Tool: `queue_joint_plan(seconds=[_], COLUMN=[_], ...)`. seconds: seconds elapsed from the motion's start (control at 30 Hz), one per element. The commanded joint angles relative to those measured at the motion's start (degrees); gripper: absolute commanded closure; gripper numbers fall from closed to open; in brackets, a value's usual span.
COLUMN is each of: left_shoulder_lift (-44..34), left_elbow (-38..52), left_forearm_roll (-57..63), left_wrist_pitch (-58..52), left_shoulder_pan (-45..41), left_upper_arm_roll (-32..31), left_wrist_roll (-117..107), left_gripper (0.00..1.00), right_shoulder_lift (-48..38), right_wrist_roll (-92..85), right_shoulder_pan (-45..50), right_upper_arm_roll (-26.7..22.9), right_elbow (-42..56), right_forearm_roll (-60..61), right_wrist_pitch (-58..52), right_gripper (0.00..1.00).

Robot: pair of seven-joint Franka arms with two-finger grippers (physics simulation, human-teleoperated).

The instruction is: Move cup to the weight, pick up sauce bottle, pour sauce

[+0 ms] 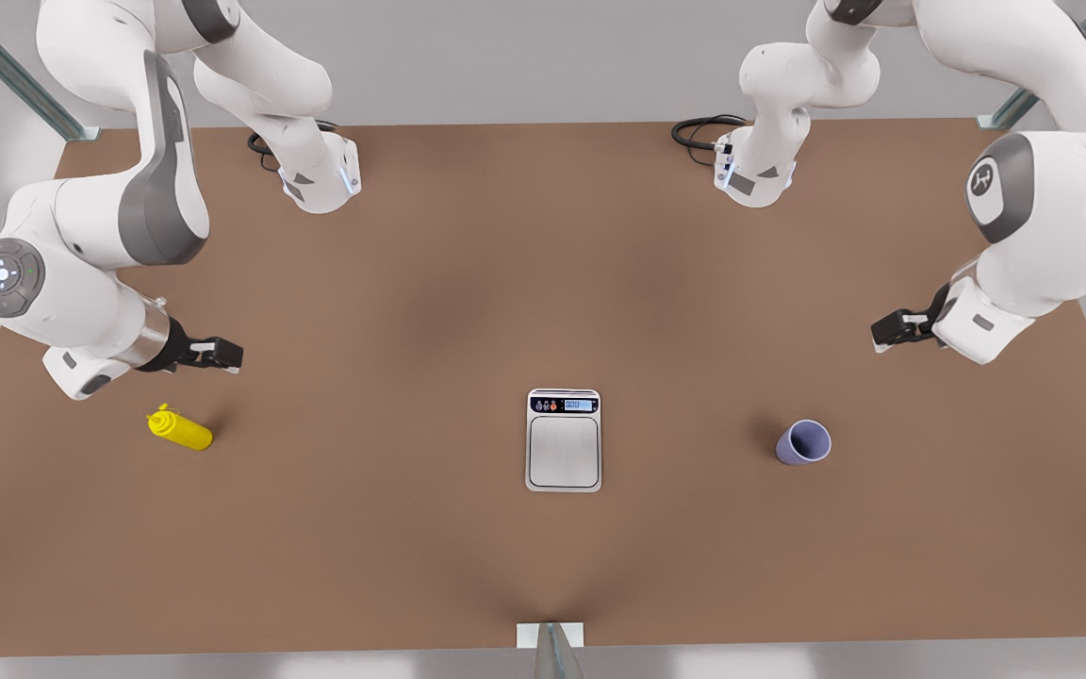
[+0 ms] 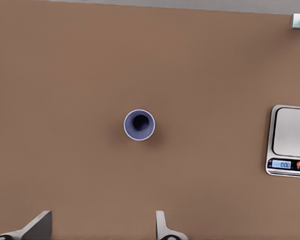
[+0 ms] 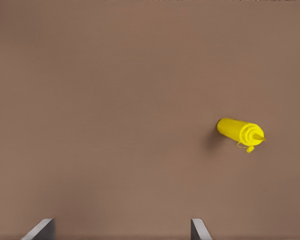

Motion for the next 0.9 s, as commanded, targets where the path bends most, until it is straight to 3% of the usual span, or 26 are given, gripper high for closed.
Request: queue_joint_plan(seconds=[0.0,0.1,0.2,0.4,0.53,0.6,0.7,0.77,0.87], left_shoulder_lift=[0.00,1.48,11.42,20.74,23.28,25.04,24.61,21.35,21.53], left_elbow=[-0.01,-0.88,-1.23,-4.66,-4.66,-4.66,-6.24,-13.36,-13.45], left_forearm_roll=[-0.04,-0.04,-2.41,-4.17,-4.17,-4.17,-4.08,-4.00,-4.08], left_wrist_pitch=[0.01,2.29,8.44,21.98,24.17,25.32,25.76,30.85,30.86], left_shoulder_pan=[0.04,1.26,3.11,3.29,3.38,3.73,3.73,3.38,3.38], left_upper_arm_roll=[-0.08,-0.08,-0.25,-0.25,-0.25,-0.25,-0.34,-0.43,-0.43], left_wrist_roll=[0.00,0.00,0.26,0.18,0.18,0.18,0.26,0.26,0.18], left_gripper=[0.00,0.00,0.00,0.00,0.00,0.00,0.00,0.00,0.00], right_shoulder_lift=[0.12,0.30,0.47,0.12,1.26,5.74,12.16,16.02,18.40], right_wrist_roll=[0.06,-0.55,-12.07,-16.79,-62.31,-80.09,-93.54,-95.30,-97.49], right_shoulder_pan=[-0.08,1.24,-0.87,-0.34,-11.05,-19.41,-28.38,-31.27,-36.37], right_upper_arm_roll=[-0.05,0.39,0.04,0.56,0.30,0.21,0.21,0.21,0.21], right_elbow=[0.00,-0.52,0.26,0.97,7.03,7.03,6.59,6.33,4.58], right_forearm_roll=[0.16,0.25,-0.45,7.81,16.23,25.90,36.89,39.00,42.08], right_wrist_pitch=[0.00,-0.44,-5.88,-9.32,-6.86,-3.43,-2.90,-3.77,-10.36], right_gripper=[0.00,0.00,0.00,0.00,0.00,0.00,0.00,0.00,0.00])
